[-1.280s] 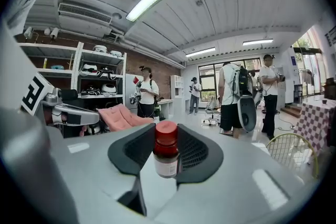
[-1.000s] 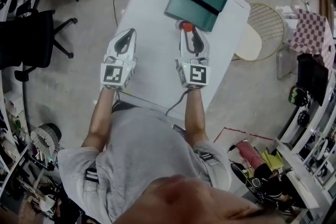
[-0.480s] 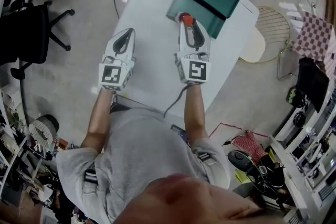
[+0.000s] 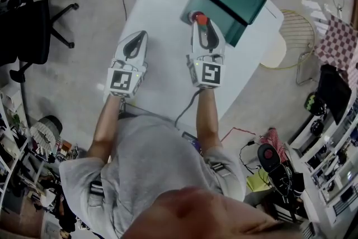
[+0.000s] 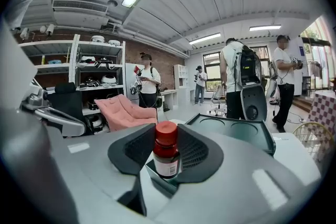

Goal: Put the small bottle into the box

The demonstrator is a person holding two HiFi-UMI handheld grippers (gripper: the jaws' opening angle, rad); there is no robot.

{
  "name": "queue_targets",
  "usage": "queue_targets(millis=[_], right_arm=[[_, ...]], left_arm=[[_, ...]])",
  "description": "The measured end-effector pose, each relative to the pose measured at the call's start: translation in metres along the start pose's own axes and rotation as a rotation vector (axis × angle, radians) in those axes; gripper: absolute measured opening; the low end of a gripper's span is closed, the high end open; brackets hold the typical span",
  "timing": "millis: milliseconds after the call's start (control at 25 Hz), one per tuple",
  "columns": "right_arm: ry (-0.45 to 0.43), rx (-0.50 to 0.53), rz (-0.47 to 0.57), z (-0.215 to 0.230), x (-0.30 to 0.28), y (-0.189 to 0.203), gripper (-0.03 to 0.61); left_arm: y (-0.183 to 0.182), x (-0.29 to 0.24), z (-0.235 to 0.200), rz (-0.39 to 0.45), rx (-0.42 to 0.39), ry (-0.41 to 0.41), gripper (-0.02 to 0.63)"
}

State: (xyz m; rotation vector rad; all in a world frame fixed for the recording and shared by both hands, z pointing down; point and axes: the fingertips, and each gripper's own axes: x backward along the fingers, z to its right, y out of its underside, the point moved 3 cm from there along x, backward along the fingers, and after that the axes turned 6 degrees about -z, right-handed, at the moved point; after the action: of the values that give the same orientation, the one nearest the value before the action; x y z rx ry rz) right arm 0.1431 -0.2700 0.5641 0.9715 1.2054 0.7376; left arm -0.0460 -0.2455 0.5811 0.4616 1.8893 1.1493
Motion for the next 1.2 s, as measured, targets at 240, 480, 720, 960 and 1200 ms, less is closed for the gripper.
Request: queue_targets(millis=[240,480,720,960,1200], right_arm=[[-0.011,-0.003,-0.037,-0.003,-0.014,0.015,0.130],[-0.026,-0.010,-0.046,-0.007,-0.022,0.020,0.130],[-0.025,-0.006,-0.068,-0.009,-0.027,0.025,0.130],[-0.021,-0.012,-0.095,-0.006,-0.030,0.037,0.130],[-0.020,-0.008,-0.101,-0.006,-0.030,0.039,0.132]], left_arm=[[0.007,-0.008,-0.003,-0.015,0.007,0.015,0.011],[0.013,-0.012,-0.005,-0.027,0.013,0.021,0.011],[0.015,-0.013,-0.006,-0.035,0.034,0.034,0.011],[0.020,-0.016,-0.003,-0.040,0.033,0.040,0.011],[0.019,-0.015,-0.004,-0.039,0.038,0.039,0.011]])
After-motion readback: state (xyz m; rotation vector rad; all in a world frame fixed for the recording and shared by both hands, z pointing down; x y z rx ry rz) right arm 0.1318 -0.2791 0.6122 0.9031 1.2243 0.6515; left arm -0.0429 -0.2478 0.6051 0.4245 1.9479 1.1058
